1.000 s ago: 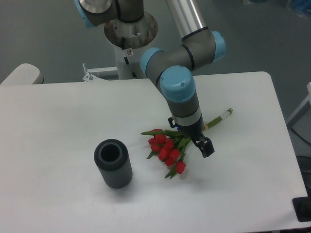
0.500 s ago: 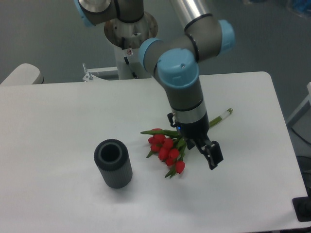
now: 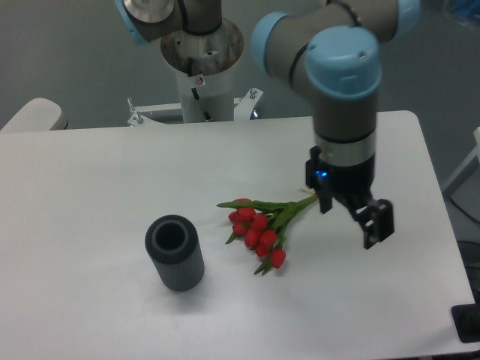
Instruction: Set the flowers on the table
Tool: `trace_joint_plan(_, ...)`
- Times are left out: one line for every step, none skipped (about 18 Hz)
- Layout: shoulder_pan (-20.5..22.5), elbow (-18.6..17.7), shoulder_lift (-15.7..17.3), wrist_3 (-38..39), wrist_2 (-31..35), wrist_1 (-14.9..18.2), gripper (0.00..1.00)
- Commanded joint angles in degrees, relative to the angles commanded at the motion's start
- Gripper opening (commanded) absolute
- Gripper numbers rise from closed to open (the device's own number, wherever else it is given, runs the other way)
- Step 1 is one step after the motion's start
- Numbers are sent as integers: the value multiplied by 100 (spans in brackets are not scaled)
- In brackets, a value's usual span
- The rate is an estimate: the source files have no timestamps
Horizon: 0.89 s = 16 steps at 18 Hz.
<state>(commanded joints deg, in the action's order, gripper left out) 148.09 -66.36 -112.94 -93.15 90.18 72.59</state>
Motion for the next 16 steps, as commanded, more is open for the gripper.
trace_joint_plan(88,26,0,-115,-44,105,100)
trace_joint_plan(193,62,0,-220,-131,210,100)
trace_joint_plan(290,114,0,-291,-254,281,100)
trace_joint_plan(386,167,-9,-318,-394,351,100)
trace_joint_plan(474,220,-17,-344,-535,430,100)
trace_joint_plan(562,272,-18,-423,-615,501,100)
trace_joint_plan(624,308,-44,-589,-642,562,100)
trace_joint_plan(694,308,-44,-799,-633,606,100)
trace_joint_plan(791,308,-44,-1019,-642,642,100)
trace_joint_plan(844,308,-44,-1221,-642,668,100)
trace_joint_plan(888,308,-44,-1337,-633,677,100)
trace_joint_plan(915,308,-35,-1390,-607,660,100)
trace_joint_plan(923,291,-35,-1399,-615,651,100)
trace_joint_plan(941,256,-26,-1399,-633,651,100)
trace_joint_plan(950,238,-18,-1399,-642,651,100)
trace_joint_plan(950,229,-18,-1399,-642,651,100)
